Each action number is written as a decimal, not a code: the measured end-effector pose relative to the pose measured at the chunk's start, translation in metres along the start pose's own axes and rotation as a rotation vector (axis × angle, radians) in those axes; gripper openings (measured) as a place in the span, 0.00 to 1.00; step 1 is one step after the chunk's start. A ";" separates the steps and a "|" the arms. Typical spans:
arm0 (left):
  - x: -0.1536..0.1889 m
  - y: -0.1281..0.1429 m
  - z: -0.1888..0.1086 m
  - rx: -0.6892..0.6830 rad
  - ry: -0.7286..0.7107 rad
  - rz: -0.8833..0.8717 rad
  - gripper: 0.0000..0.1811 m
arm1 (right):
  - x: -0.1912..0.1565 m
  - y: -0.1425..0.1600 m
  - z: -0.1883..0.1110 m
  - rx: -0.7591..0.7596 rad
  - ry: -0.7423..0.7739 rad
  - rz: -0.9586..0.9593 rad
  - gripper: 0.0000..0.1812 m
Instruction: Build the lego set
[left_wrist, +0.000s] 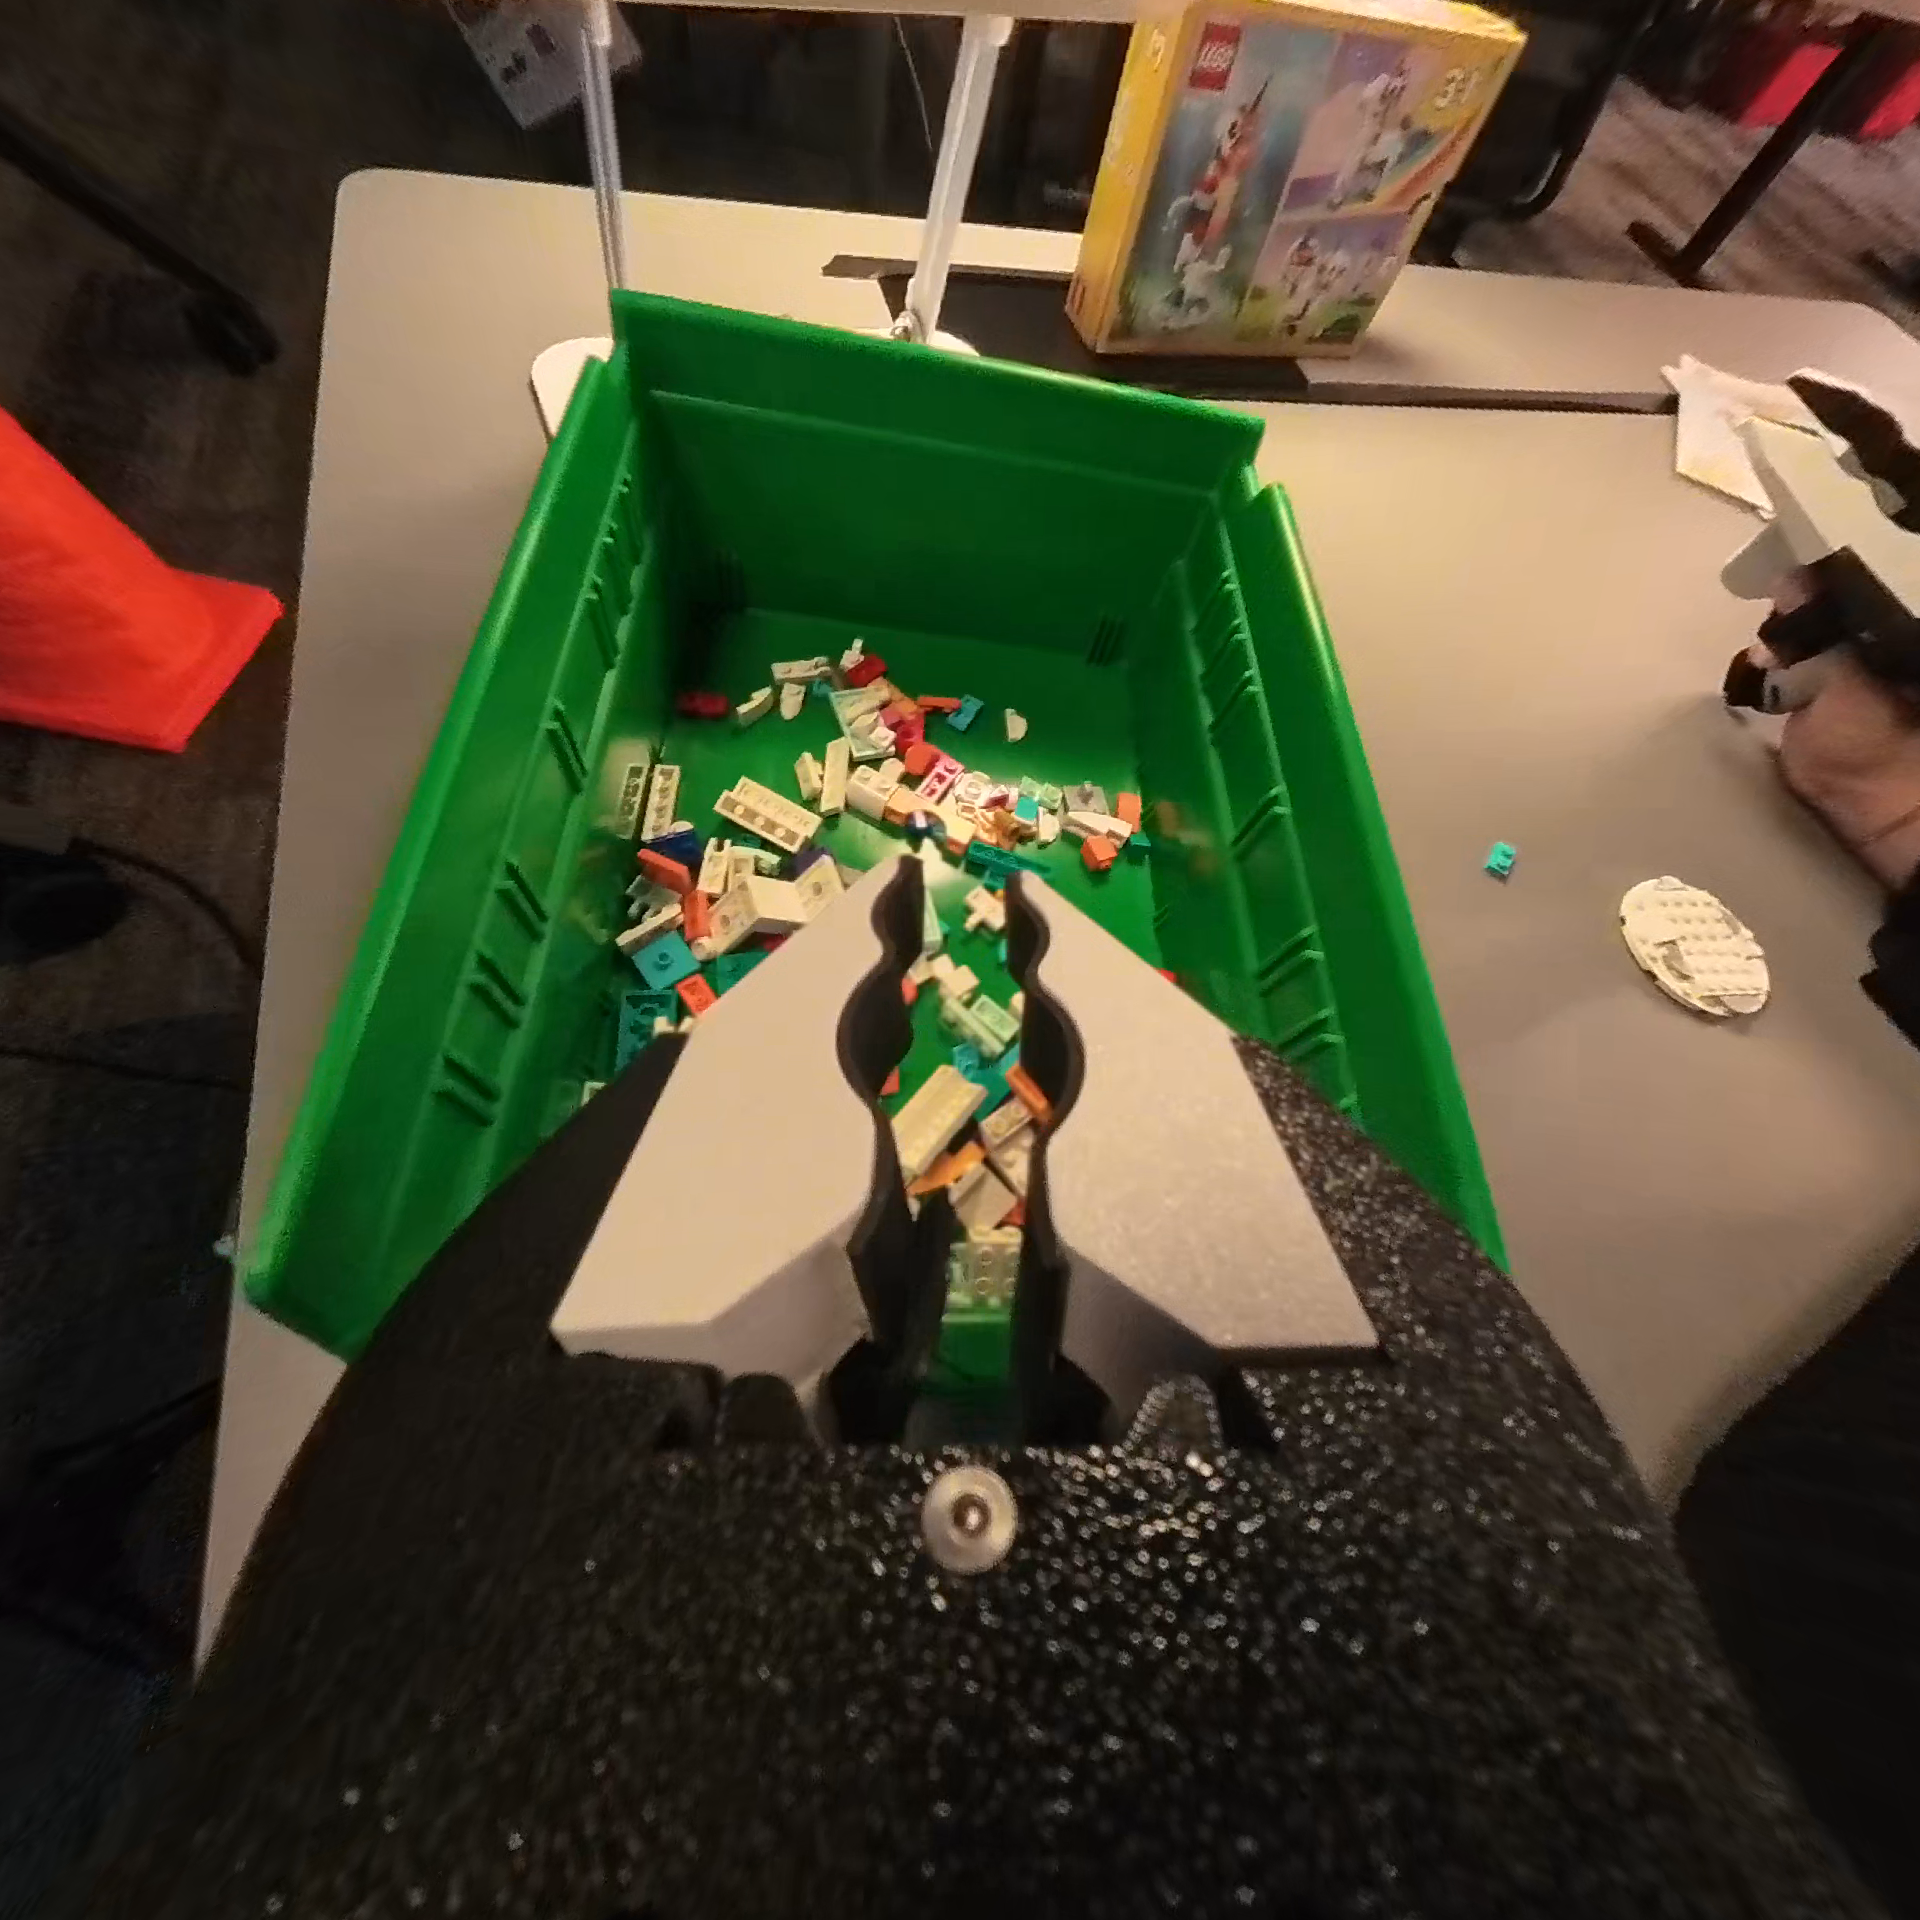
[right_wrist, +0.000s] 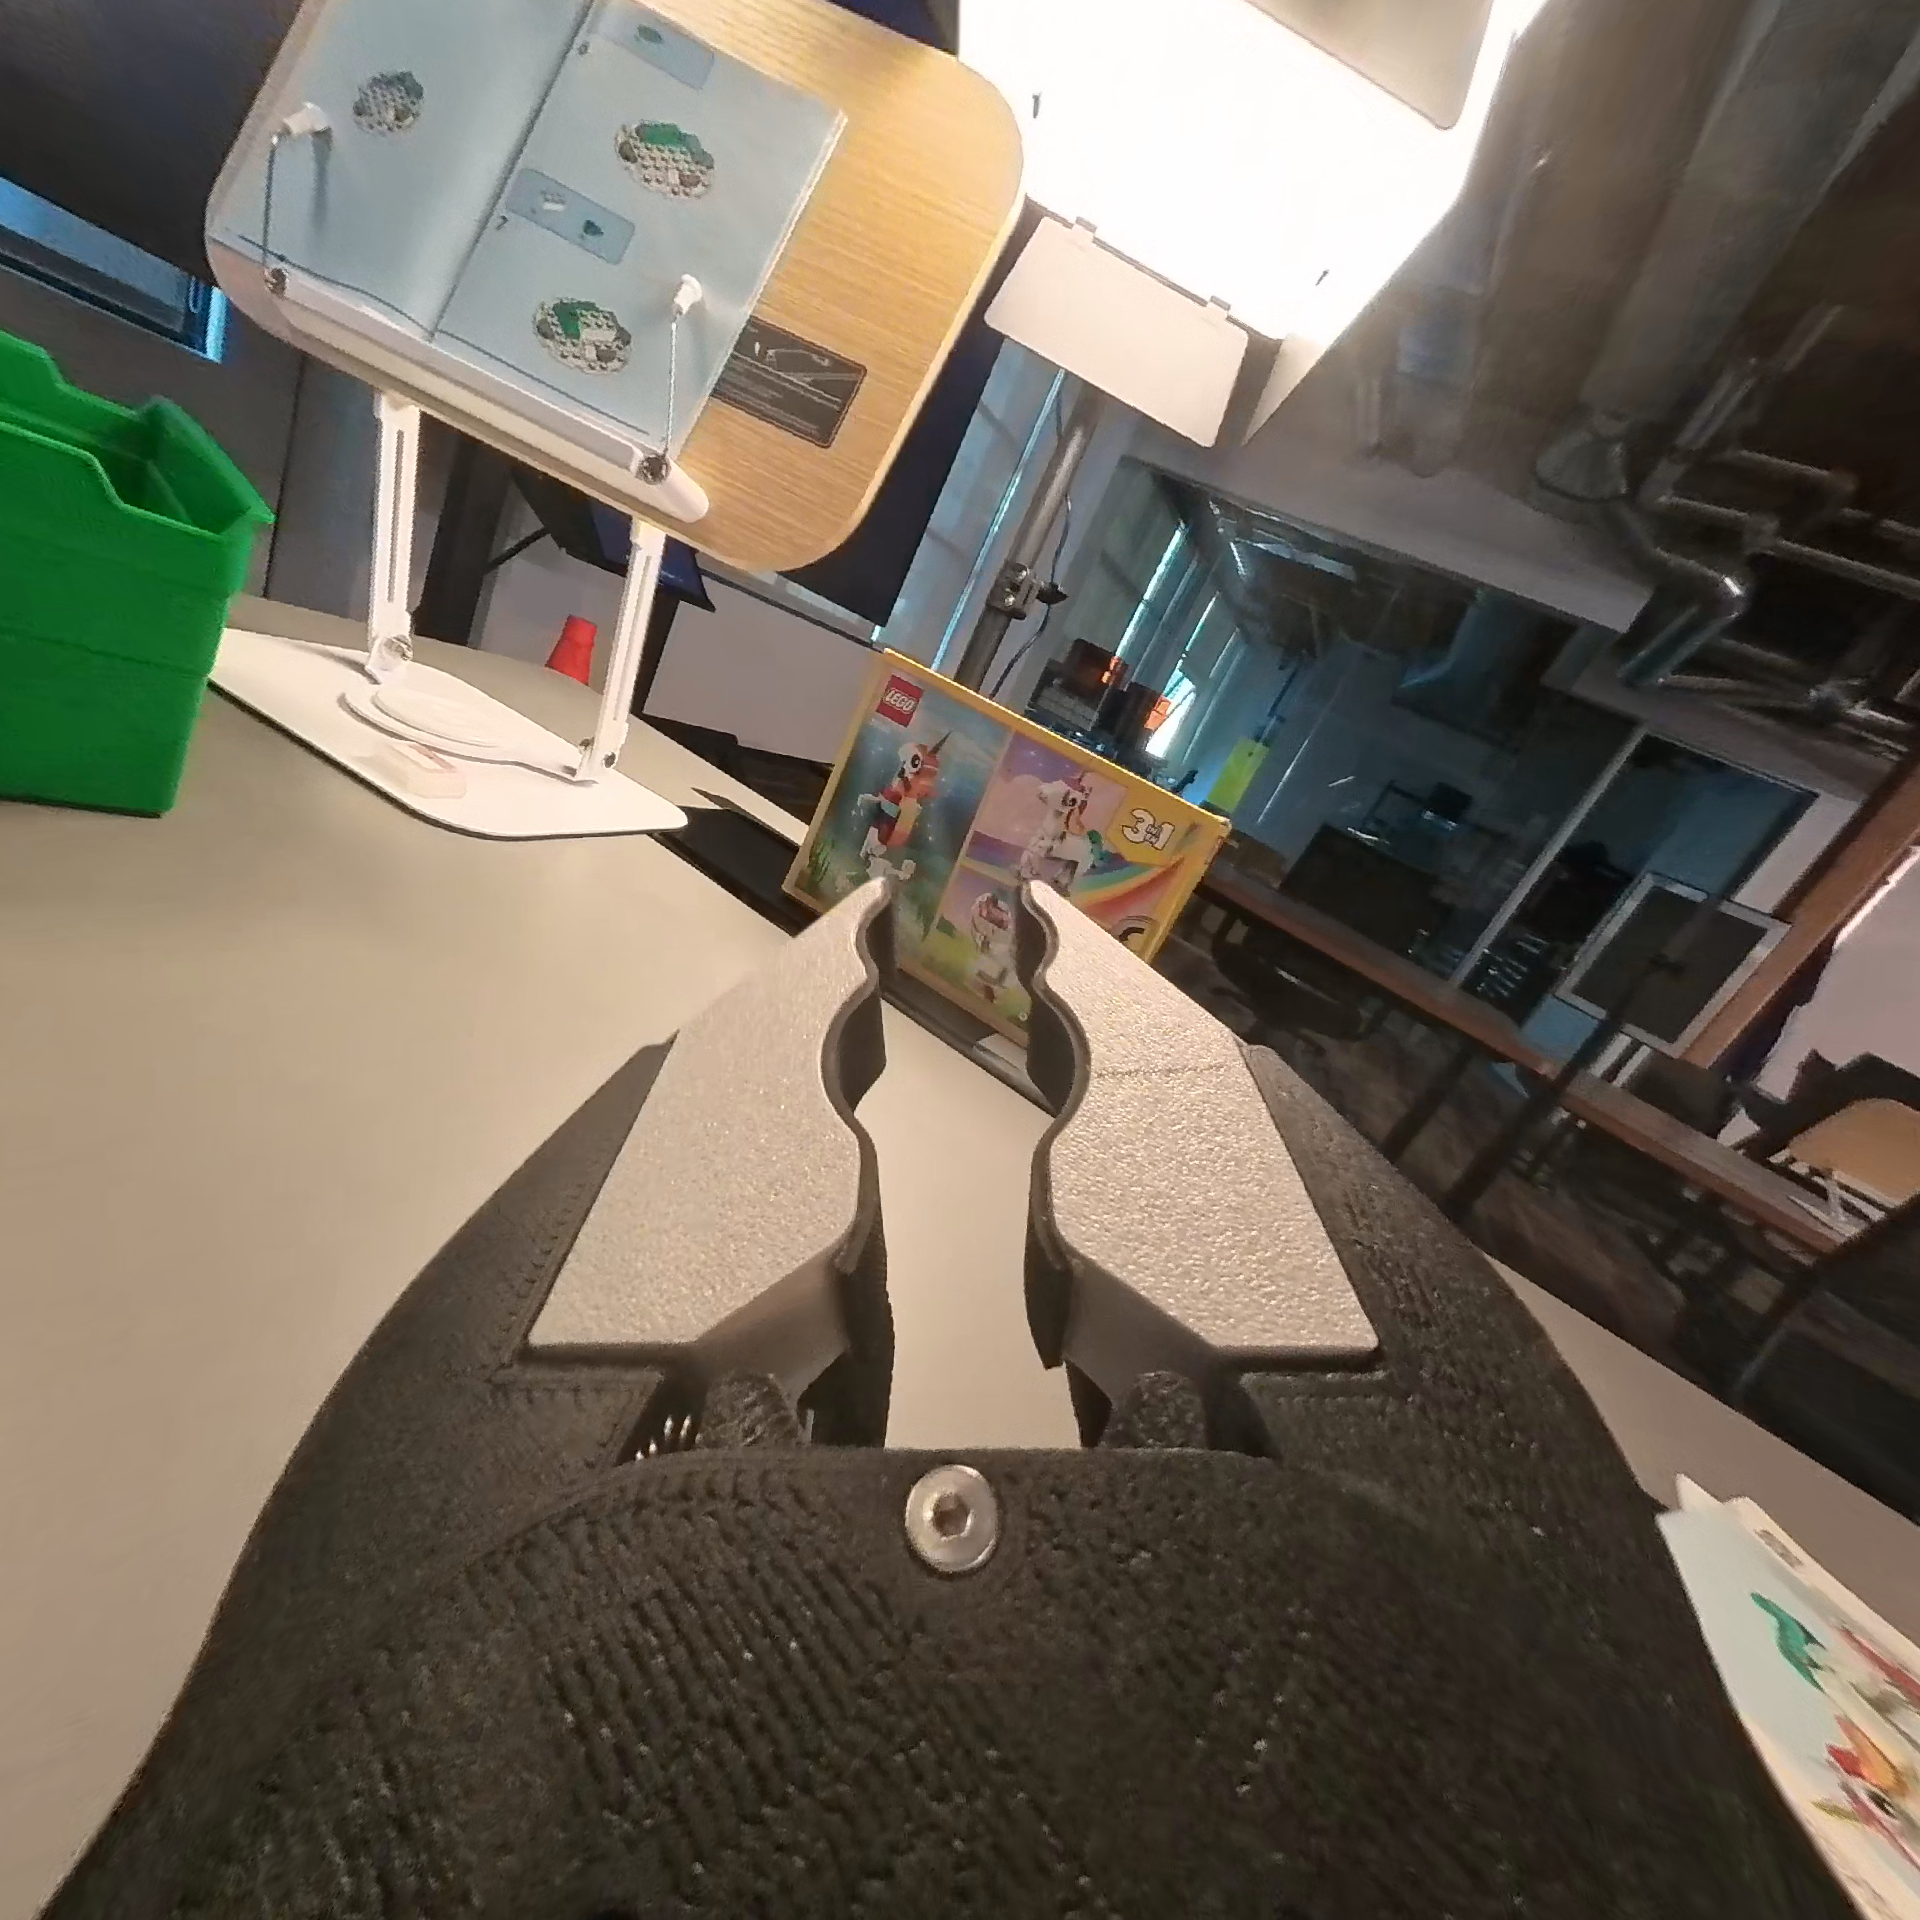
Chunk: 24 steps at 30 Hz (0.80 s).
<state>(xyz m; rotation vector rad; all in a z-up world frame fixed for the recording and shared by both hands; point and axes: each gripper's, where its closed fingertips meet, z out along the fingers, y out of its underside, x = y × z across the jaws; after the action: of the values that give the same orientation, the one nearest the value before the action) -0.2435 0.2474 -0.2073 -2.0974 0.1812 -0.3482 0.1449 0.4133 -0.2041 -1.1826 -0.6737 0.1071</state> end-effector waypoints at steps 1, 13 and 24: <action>-0.002 0.000 0.000 0.010 -0.004 -0.006 0.07 | 0.000 0.000 0.000 -0.002 0.001 -0.003 0.11; -0.022 0.004 0.001 0.040 -0.012 -0.057 0.06 | -0.001 0.002 0.001 -0.016 0.004 -0.026 0.11; -0.047 0.005 -0.014 0.063 -0.105 -0.065 0.05 | -0.003 0.003 0.002 -0.023 0.001 -0.041 0.11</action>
<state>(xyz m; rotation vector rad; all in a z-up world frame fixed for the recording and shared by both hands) -0.2921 0.2459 -0.2124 -2.0570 0.0399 -0.2775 0.1423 0.4148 -0.2078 -1.1902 -0.6997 0.0642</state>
